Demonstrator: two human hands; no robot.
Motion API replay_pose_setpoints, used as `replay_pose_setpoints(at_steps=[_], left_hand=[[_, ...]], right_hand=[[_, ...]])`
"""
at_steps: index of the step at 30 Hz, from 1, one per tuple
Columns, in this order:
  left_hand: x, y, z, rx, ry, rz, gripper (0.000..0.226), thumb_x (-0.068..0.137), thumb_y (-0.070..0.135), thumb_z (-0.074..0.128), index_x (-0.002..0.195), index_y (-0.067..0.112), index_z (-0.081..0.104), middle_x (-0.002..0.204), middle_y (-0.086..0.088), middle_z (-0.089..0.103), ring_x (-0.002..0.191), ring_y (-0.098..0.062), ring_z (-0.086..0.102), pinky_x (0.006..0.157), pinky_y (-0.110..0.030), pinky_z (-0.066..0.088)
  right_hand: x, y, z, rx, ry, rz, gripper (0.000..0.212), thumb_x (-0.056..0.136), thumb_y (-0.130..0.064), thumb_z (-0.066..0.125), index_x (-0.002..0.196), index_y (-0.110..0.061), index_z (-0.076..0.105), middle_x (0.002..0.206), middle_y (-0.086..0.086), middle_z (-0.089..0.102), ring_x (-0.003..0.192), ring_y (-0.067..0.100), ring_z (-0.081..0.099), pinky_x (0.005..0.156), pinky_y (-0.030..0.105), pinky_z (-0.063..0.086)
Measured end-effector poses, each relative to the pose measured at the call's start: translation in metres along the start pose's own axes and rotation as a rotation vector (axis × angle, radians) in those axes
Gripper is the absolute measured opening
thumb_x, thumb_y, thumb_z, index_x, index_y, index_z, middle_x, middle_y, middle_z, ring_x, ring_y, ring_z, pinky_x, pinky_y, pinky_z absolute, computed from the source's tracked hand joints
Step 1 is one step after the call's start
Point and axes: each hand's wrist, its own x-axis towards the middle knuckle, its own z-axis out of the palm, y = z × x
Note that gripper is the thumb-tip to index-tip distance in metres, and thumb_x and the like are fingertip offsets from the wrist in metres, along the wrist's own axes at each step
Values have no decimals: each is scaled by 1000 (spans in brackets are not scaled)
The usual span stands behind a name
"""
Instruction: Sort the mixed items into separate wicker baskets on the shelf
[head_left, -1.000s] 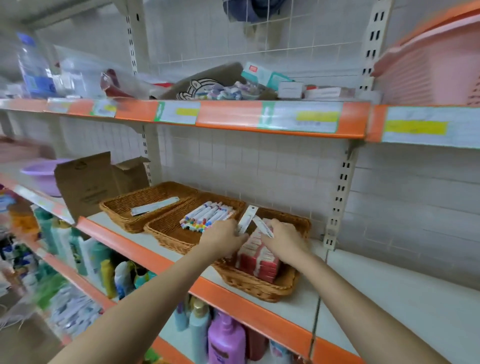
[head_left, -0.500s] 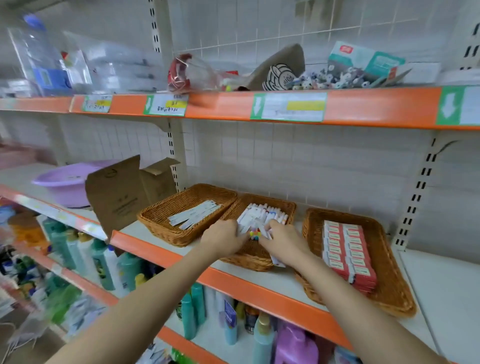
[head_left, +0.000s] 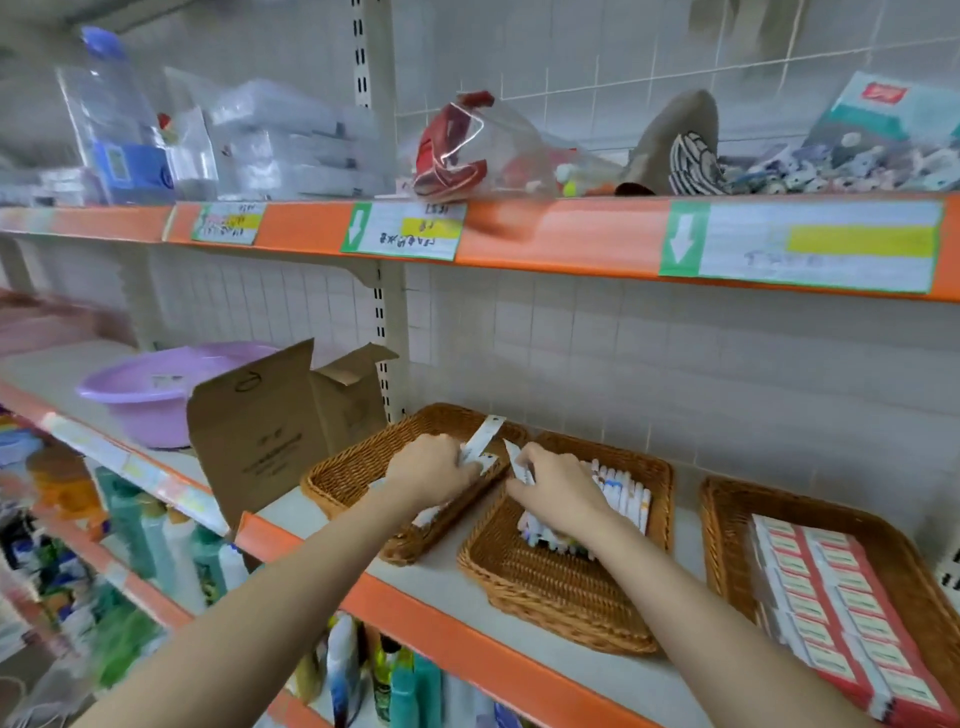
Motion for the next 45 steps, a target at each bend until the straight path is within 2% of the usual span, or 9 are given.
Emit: replay_pose_setpoints(at_steps=[5,13,21,25,29,32,37,41,45], left_hand=[[25,-39,8,35,-54,-26,36,94,47,49,89,12,57,81,-5,62,75,-22,61,64,-34,50],[66,-98,17,153,-157,114,36,95,46,48,111,14,48,106,-7,62,95,-24,58,69,-31,43],[94,-125,31,259,-191,321,37,97,31,43,125,6,41,123,-16,53,110,-33,55,83,-39,46],[96,-127,37,321,-181,404,38,98,27,43,129,5,44,127,-17,47,111,-34,55,88,-41,47],[94,-124,36,402,-177,422,40,101,33,41,126,5,54,126,-17,51,111,-31,56,86,-36,47],[91,-122,38,381,-185,409,46,100,42,40,123,6,56,126,-16,52,114,-31,52,88,-37,46],[86,-119,37,276,-146,470,41,100,31,39,132,7,46,132,-14,46,122,-30,42,95,-40,43],[76,-107,35,186,-330,484,46,101,36,32,132,6,48,134,-18,45,125,-32,39,103,-44,38],[61,-94,38,131,-544,457,51,101,41,23,141,13,40,143,-22,38,131,-38,35,107,-46,31]], right_hand=[[33,-17,17,-57,-18,1,37,94,-35,48,129,-23,49,98,4,63,69,21,59,53,26,38],[80,-57,57,-229,-44,76,38,92,-34,49,126,-18,55,123,9,61,111,31,58,83,34,46],[105,-84,87,-579,-29,214,29,97,-26,43,113,-12,63,116,7,65,106,25,62,69,28,39],[113,-83,97,-700,-106,284,34,97,-28,40,119,-15,62,126,7,60,119,25,52,96,37,34],[110,-82,99,-761,-213,335,51,101,-43,28,127,-13,59,137,10,52,130,27,36,107,43,22],[99,-84,98,-731,-239,326,53,102,-43,25,127,-10,58,138,10,50,132,25,32,108,43,18],[77,-84,92,-548,-232,257,50,102,-40,26,126,-9,57,138,10,50,131,24,34,107,42,22],[52,-82,82,-416,-334,211,60,102,-52,20,149,-17,33,159,4,21,148,20,10,118,44,10],[13,-82,72,-324,-307,176,68,99,-58,22,155,-21,11,162,-4,-1,149,12,-6,121,39,-1]])
